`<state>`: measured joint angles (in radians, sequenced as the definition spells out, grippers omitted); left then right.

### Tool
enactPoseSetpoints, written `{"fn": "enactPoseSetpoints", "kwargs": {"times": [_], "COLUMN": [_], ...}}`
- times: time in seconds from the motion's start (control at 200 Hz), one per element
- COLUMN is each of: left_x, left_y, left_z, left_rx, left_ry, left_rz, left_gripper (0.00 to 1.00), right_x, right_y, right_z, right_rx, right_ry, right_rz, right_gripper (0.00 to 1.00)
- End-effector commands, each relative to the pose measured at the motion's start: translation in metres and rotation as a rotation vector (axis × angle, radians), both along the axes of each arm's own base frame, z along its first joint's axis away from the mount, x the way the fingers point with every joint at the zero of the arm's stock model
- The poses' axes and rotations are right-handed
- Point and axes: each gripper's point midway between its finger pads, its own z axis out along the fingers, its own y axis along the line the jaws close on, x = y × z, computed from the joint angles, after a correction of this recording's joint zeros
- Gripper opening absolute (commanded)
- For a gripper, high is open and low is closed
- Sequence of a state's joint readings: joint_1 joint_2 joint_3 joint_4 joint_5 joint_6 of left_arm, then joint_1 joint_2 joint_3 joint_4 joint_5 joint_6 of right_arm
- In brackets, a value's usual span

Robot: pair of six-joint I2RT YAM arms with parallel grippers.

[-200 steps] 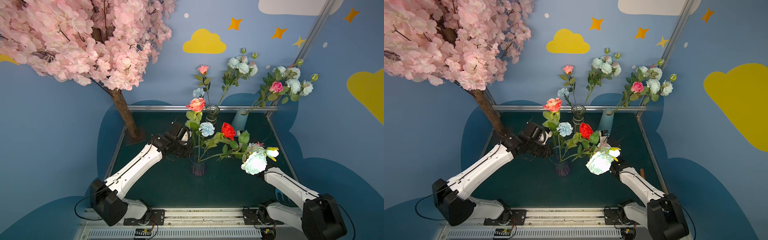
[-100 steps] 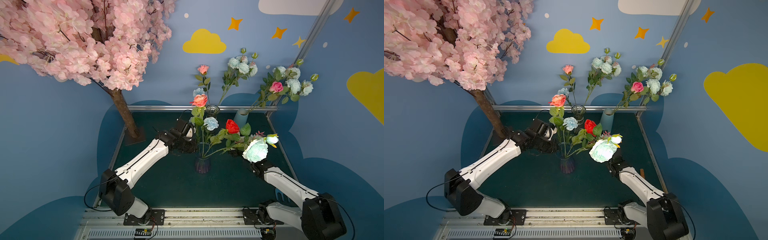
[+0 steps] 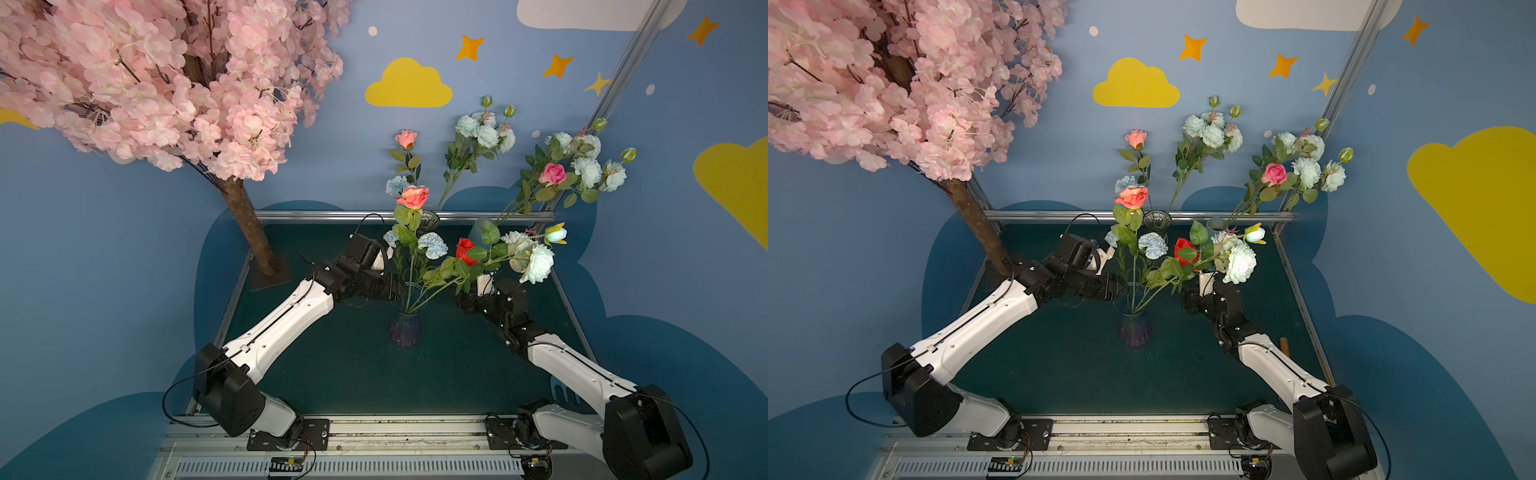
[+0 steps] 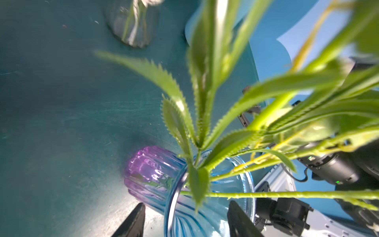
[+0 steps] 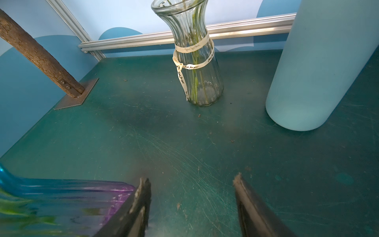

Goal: Pick out blue flowers from the vase
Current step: Place the vase at the center of the board, then pick up the flower from the vase.

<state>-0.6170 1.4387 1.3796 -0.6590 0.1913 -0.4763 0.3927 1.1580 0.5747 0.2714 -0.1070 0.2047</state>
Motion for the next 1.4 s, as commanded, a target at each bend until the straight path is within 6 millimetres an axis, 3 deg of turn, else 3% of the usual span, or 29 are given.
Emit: {"fn": "enactPoseSetpoints", "kwargs": {"times": [0.0, 0.19, 0.31, 0.486, 0.636, 0.746, 0.886, 0.996, 1.096, 1.236, 1.391], "left_x": [-0.004, -0.034, -0.050, -0.060, -0.066, -0.063, -0.048, -0.040, -0.038, -0.039, -0.040], "left_y": [0.008, -0.014, -0.019, 0.002, 0.041, 0.068, 0.092, 0.097, 0.098, 0.096, 0.095], "left_z": [0.041, 0.080, 0.076, 0.051, 0.041, 0.032, 0.003, -0.017, -0.022, -0.020, -0.022], "left_rx": [0.057, -0.073, -0.116, -0.094, -0.122, -0.141, -0.142, -0.178, -0.196, -0.200, -0.195], "left_ry": [-0.268, -0.646, -0.767, -0.867, -0.990, -1.011, -0.924, -0.859, -0.843, -0.845, -0.845], "left_rz": [0.005, -0.067, -0.112, -0.095, 0.046, 0.165, 0.257, 0.275, 0.280, 0.269, 0.255], "left_gripper": [0.69, 0.73, 0.75, 0.80, 0.80, 0.80, 0.80, 0.80, 0.79, 0.80, 0.80], "right_x": [0.008, 0.004, -0.010, -0.036, -0.063, -0.086, -0.113, -0.134, -0.148, -0.152, -0.144], "right_y": [0.000, -0.005, -0.017, -0.013, 0.003, 0.008, 0.013, 0.022, 0.031, 0.039, 0.051], "right_z": [0.013, 0.015, 0.022, 0.024, 0.022, 0.026, 0.036, 0.055, 0.076, 0.100, 0.109], "right_rx": [0.005, 0.012, 0.029, 0.090, 0.166, 0.201, 0.260, 0.323, 0.370, 0.410, 0.442], "right_ry": [-0.018, -0.035, -0.058, -0.001, 0.039, 0.026, -0.015, -0.059, -0.109, -0.183, -0.204], "right_rz": [-0.025, -0.043, -0.080, -0.027, 0.091, 0.156, 0.229, 0.309, 0.380, 0.425, 0.448], "right_gripper": [0.62, 0.55, 0.55, 0.54, 0.51, 0.51, 0.46, 0.43, 0.42, 0.41, 0.40]}}
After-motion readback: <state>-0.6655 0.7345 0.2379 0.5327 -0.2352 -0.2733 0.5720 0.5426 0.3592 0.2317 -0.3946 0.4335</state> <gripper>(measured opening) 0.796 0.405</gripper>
